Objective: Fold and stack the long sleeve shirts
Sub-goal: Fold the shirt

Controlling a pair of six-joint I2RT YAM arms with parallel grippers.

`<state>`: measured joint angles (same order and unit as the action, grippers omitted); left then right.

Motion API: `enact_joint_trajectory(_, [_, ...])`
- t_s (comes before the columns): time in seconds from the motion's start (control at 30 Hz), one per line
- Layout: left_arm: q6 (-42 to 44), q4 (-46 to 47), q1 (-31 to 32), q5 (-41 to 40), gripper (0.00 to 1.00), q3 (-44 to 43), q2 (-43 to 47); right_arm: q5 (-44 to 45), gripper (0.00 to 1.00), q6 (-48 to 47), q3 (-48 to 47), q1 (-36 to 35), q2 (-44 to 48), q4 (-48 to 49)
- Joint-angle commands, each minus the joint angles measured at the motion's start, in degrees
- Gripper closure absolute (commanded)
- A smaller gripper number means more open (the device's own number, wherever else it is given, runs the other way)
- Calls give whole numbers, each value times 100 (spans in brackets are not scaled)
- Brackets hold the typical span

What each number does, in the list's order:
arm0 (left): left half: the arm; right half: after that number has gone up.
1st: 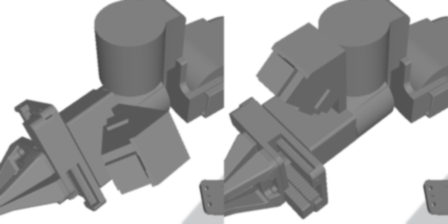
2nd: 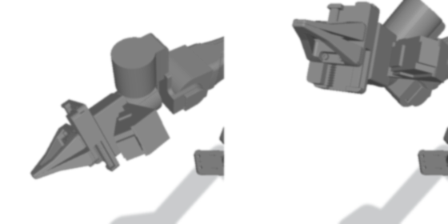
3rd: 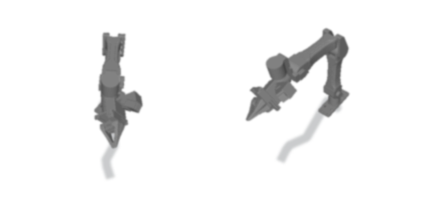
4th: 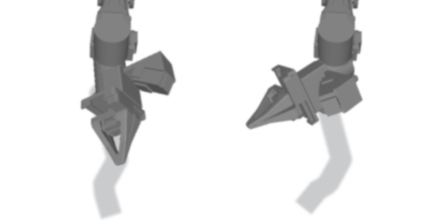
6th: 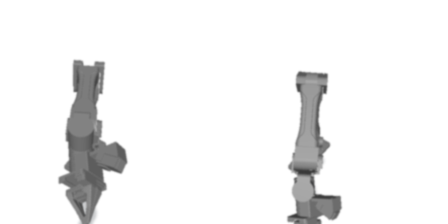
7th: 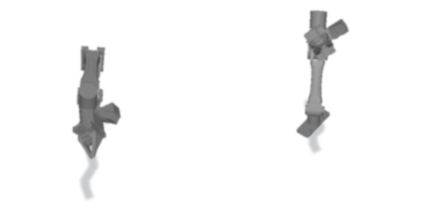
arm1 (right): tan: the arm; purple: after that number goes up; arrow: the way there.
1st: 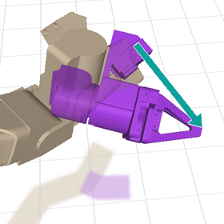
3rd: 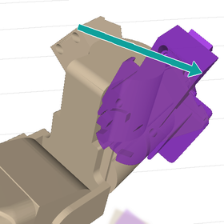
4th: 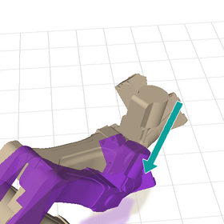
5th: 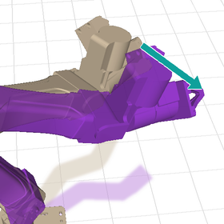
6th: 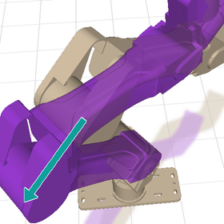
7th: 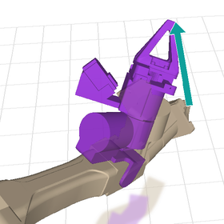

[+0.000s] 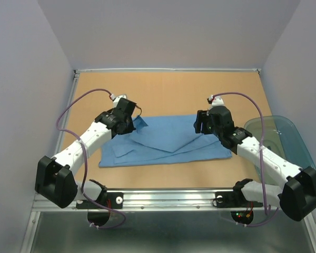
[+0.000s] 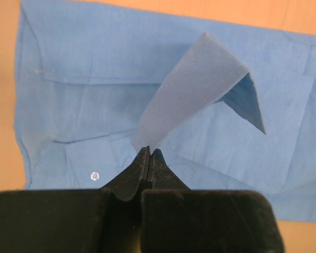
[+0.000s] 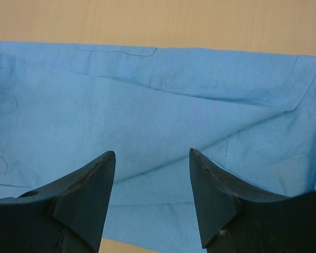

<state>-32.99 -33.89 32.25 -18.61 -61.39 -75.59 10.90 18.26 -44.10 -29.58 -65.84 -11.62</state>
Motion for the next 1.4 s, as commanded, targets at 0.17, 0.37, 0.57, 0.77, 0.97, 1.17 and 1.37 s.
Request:
enact_joint_trajectory(0.17, [-356,374,-1237,2000,100,1258,826,18,36,64,129,40,265,133])
enact_joint_trajectory(0.37, [-445,743,-2003,2635,100,1779,1213,0,36,64,164,40,282,142])
enact_joint_trajectory(0.57, [-550,849,-2381,2669,100,2147,1389,18,36,90,217,32,344,142])
enact_joint_trajectory(0.77, [-981,919,-2740,2591,100,2622,1969,9,36,116,244,40,327,142])
enact_joint_trajectory(0.97, [-911,945,-3084,2074,70,2799,2171,0,36,116,244,40,292,151])
enact_joint_trajectory(1.17, [-464,903,-3155,1660,21,2107,1821,-44,36,73,209,40,327,151])
enact_joint_trajectory(1.37, [3,814,-3111,2026,18,1446,1881,-78,36,300,200,40,230,160])
